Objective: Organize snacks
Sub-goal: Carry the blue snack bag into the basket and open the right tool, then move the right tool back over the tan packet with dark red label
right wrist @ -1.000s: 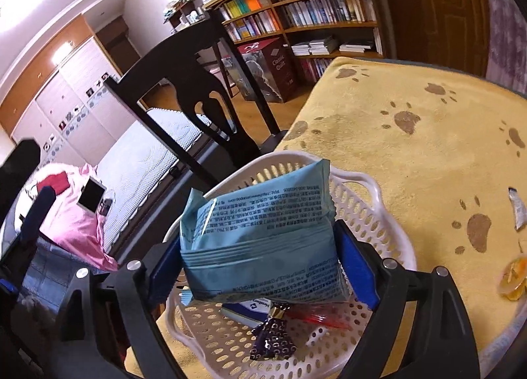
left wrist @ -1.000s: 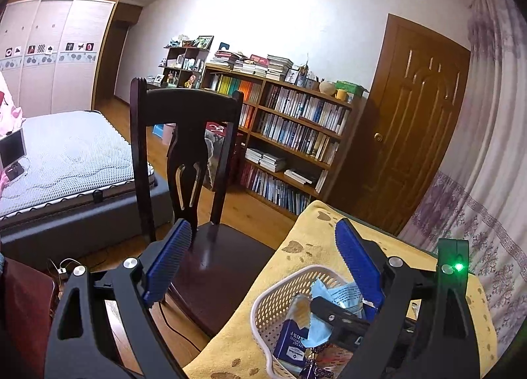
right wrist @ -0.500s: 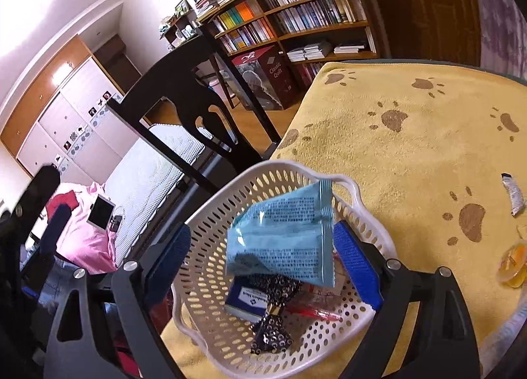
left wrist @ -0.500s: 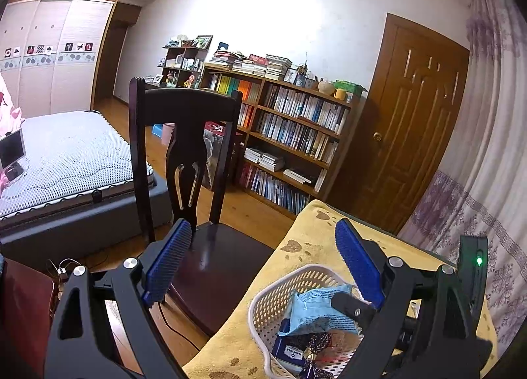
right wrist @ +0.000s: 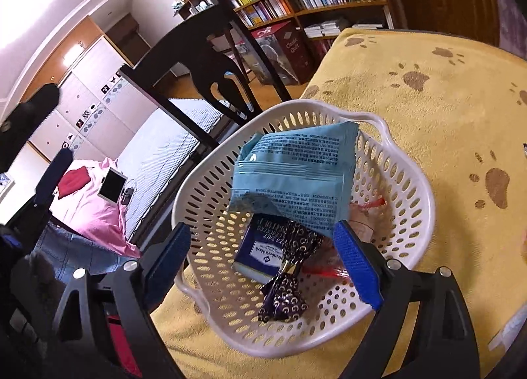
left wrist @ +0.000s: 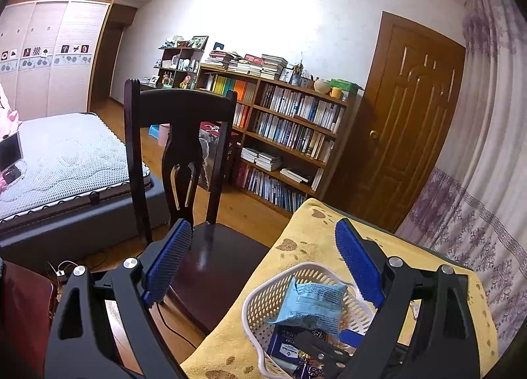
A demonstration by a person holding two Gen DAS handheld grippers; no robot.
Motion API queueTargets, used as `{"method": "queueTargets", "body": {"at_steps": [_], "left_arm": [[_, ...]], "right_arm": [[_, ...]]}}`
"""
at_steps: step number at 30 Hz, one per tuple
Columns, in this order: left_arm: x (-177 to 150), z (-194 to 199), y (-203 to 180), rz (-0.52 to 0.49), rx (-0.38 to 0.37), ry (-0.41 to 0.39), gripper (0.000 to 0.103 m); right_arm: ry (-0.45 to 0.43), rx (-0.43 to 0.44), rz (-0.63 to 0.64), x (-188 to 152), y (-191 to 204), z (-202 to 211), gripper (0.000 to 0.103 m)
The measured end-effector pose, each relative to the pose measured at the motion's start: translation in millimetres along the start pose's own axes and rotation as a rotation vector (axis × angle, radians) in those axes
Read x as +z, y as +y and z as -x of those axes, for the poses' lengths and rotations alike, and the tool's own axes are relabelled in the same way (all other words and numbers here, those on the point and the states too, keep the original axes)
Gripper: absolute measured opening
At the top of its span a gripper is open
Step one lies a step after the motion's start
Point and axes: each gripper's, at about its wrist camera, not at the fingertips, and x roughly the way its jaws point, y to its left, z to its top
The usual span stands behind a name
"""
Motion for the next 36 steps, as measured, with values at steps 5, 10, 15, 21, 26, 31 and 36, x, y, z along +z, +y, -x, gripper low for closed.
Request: {"method": "queueTargets", "body": {"at_steps": [5,10,15,21,26,31,36], "left_arm": [[-2,1,-3,-0.008,-0.003,0.001,0.09],[-6,1,-12,-0.023,-0.012,0.007,0.091],[-9,4,-21,-0.04,-0.019,0.004,0.095],[-11,7,-27,-0.054,-0.029,0.005,0.095],[-12,7,-29,-0.052,-0.029,0.007,0.095],[-12,8,-29,-0.057,-0.031,0.007,0.095],[-13,10,-39,-0.073,-0.037,0.01,0.095]], "right_arm": [[-0.063,-0.045,0.055,-9,1,24,0.088],[-0.128,-0.124,0.088,-22,-9,51,0.088],[-0.179,-0.183,0.069,-31,-27,77,0.088],[-0.264,-0.361,0.071,-35,-52,110,0.088],[-0.333,-0.464,-0.002,-34,-87,143,0.088],[-0.372,-0.526,-0.105,-34,-129,172,0.088],[-0.366,-0.522,-0.203,-35,-164,179,0.088]]}}
